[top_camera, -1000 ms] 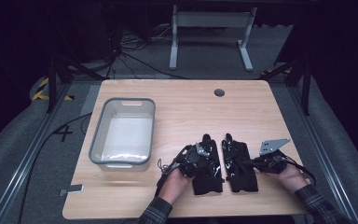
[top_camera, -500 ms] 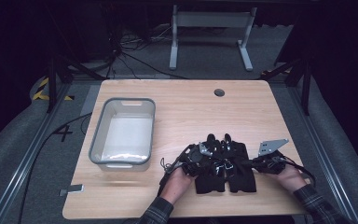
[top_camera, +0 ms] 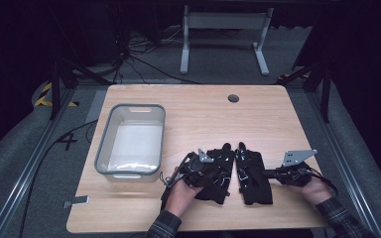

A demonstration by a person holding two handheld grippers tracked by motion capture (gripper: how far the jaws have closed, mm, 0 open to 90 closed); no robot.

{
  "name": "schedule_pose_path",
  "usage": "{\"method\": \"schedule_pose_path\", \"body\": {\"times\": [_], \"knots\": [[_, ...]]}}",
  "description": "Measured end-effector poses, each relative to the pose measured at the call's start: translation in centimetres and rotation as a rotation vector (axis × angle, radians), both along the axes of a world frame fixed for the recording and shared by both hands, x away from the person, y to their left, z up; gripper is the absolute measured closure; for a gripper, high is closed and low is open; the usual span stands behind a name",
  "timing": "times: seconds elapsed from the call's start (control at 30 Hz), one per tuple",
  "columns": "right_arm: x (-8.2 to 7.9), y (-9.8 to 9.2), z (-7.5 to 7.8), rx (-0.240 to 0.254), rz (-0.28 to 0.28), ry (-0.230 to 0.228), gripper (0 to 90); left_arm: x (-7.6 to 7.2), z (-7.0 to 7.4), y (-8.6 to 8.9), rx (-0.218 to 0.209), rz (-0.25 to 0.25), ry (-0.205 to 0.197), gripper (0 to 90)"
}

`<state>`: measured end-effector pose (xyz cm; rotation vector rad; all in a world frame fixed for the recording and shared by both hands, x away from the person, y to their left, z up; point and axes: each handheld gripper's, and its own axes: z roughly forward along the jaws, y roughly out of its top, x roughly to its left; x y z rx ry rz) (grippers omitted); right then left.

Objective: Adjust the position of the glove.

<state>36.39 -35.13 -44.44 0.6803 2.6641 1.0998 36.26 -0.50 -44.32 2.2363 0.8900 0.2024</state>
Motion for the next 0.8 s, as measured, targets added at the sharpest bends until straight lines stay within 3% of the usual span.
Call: {"method": "schedule_pose_path", "body": {"times": [0.13, 0.33, 0.43, 0.6, 0.7, 0.8], "knots": [[0.0, -0.7, 0.0, 0.004, -0.015, -0.001, 87.6, 0.1, 0.2, 0.7, -0.013, 0.032, -0.011, 50.3], [-0.1, -0.7, -0.1, 0.001, -0.01, 0.001, 87.6, 0.4, -0.7, 0.8, 0.004, 0.037, 0.064, 47.1], [-0.2, -0.7, -0.1, 0.0, -0.007, 0.006, 87.6, 0.4, -1.1, 0.4, 0.015, 0.034, 0.07, 48.4], [-0.2, -0.6, -0.2, -0.003, -0.004, 0.009, 87.6, 0.2, -1.1, 0.2, 0.043, 0.033, 0.051, 62.5], [-0.3, -0.6, -0.3, -0.006, -0.004, 0.015, 87.6, 0.2, -1.0, 0.1, 0.024, 0.035, 0.067, 78.0], [-0.3, -0.6, -0.4, -0.01, 0.0, 0.018, 87.9, 0.3, -0.9, 0.1, 0.009, 0.035, 0.063, 82.9]]}}
